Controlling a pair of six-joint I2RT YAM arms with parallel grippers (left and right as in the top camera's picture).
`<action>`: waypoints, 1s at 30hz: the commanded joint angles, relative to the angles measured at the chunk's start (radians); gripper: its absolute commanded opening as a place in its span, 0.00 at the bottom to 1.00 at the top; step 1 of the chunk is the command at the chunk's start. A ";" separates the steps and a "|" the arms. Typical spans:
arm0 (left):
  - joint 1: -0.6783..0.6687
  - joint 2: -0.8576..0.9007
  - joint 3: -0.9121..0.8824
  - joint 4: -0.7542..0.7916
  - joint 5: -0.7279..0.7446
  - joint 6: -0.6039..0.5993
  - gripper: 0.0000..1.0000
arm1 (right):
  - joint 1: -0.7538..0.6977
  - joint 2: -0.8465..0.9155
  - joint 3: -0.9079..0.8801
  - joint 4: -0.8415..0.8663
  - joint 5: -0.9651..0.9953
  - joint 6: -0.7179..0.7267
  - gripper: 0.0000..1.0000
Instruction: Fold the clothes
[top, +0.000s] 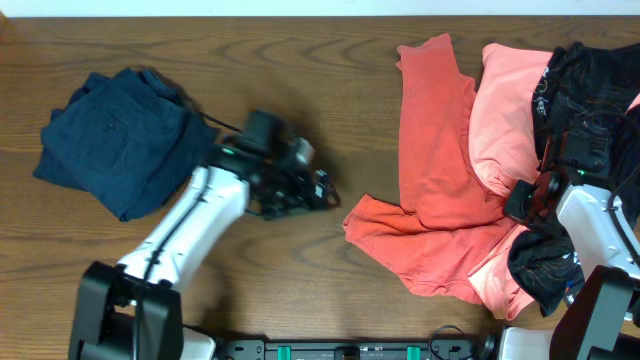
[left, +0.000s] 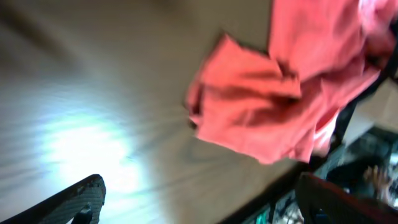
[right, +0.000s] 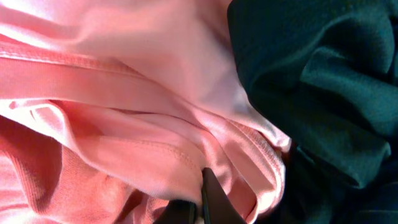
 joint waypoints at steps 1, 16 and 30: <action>-0.103 0.016 -0.030 0.044 -0.035 -0.162 0.98 | 0.009 -0.010 0.011 -0.006 -0.012 -0.017 0.04; -0.399 0.185 -0.092 0.504 -0.272 -0.464 0.86 | 0.009 -0.010 0.011 -0.020 -0.012 -0.018 0.08; -0.403 0.310 -0.090 0.531 -0.332 -0.415 0.06 | 0.008 -0.010 0.011 -0.022 -0.012 -0.018 0.09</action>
